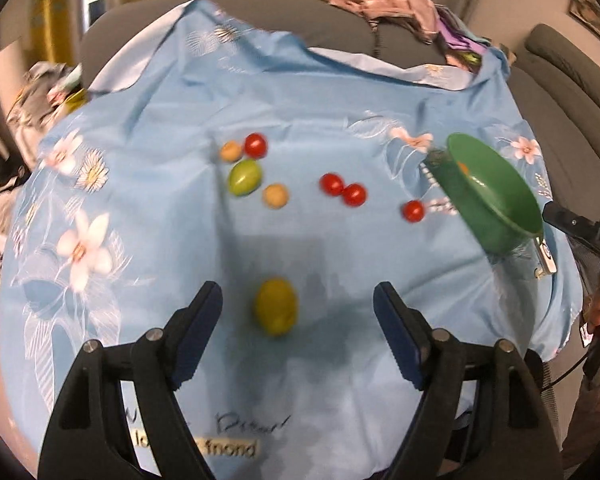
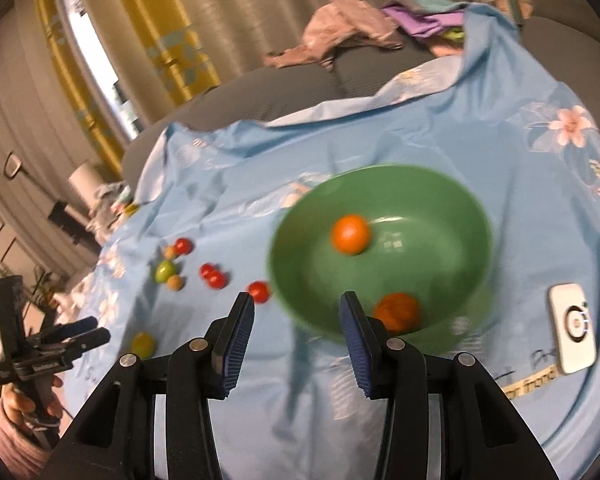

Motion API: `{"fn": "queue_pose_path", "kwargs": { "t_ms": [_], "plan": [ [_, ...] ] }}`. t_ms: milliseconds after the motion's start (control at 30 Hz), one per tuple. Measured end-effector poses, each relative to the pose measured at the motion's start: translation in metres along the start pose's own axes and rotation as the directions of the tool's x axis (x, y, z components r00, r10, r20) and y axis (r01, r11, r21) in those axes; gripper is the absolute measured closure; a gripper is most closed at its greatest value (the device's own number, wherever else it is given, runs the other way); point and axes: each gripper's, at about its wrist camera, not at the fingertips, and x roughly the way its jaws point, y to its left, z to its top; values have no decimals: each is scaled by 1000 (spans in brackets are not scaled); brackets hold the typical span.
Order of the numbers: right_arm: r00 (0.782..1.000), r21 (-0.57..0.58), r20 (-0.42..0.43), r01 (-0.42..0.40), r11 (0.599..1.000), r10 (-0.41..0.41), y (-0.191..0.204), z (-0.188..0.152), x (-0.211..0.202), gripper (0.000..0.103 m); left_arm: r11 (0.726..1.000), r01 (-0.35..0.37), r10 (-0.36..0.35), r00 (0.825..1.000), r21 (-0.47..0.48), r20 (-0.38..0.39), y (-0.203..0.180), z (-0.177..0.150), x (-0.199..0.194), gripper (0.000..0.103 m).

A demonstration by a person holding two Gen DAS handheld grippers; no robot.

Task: Organize fruits
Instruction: 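Grasp the yellow lemon with the left gripper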

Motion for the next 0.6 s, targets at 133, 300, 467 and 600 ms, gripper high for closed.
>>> {"fn": "queue_pose_path", "kwargs": {
  "t_ms": [133,300,467,600],
  "plan": [
    [997,-55,-60,-48,997,45,27,-8,18,58,1000,3,-3,1000,-9,-4,5,-12,-2,25],
    [990,-121,-119,-90,989,76,54,-18,34,58,999,30,-29,1000,25,-10,3,-17,5,26],
    [981,-144,-162,-126,982,102,68,-24,45,58,997,67,-66,997,34,-30,3,-16,18,27],
    [976,-149,-187,-142,979,113,74,-26,54,58,997,70,-68,996,35,-52,4,-13,30,30]
  ]
}}
